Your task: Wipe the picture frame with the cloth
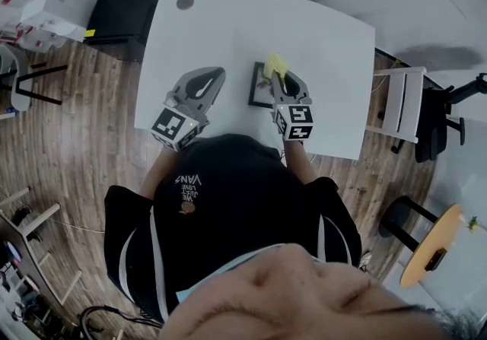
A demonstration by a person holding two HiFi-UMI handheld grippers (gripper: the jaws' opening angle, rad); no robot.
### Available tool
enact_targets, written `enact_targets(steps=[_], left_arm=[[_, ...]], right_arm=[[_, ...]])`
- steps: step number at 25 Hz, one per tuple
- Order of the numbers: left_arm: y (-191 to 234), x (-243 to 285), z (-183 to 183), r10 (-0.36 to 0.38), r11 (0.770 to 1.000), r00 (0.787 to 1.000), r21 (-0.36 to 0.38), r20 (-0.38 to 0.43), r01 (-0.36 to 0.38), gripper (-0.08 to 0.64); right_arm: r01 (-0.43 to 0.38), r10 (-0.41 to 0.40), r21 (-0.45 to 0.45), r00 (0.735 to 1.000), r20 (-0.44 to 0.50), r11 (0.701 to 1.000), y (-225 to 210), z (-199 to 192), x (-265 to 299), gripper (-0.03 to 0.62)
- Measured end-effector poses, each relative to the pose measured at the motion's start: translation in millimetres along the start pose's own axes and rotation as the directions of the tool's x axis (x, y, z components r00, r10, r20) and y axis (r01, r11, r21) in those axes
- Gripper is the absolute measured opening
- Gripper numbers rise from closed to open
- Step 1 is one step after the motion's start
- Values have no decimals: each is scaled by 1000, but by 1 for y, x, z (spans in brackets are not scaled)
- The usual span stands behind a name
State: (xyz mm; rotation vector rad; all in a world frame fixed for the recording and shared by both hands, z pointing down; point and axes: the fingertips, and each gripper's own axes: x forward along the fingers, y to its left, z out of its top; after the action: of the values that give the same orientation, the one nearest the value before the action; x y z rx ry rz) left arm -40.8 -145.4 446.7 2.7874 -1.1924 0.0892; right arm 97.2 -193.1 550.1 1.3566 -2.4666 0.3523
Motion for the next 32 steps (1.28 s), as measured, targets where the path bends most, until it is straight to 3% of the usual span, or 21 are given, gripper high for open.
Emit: enact_targets(steps=[18, 32], left_arm=[[-2, 4, -4, -28, 999, 999, 20, -18, 29, 17], [-2, 0, -5, 15, 1000, 1000, -6, -17, -15, 16]], right_arm=[[-5, 12, 47, 989, -147, 999, 3, -59, 11, 43], [-53, 63, 51, 976, -208, 997, 8, -74, 24, 44]])
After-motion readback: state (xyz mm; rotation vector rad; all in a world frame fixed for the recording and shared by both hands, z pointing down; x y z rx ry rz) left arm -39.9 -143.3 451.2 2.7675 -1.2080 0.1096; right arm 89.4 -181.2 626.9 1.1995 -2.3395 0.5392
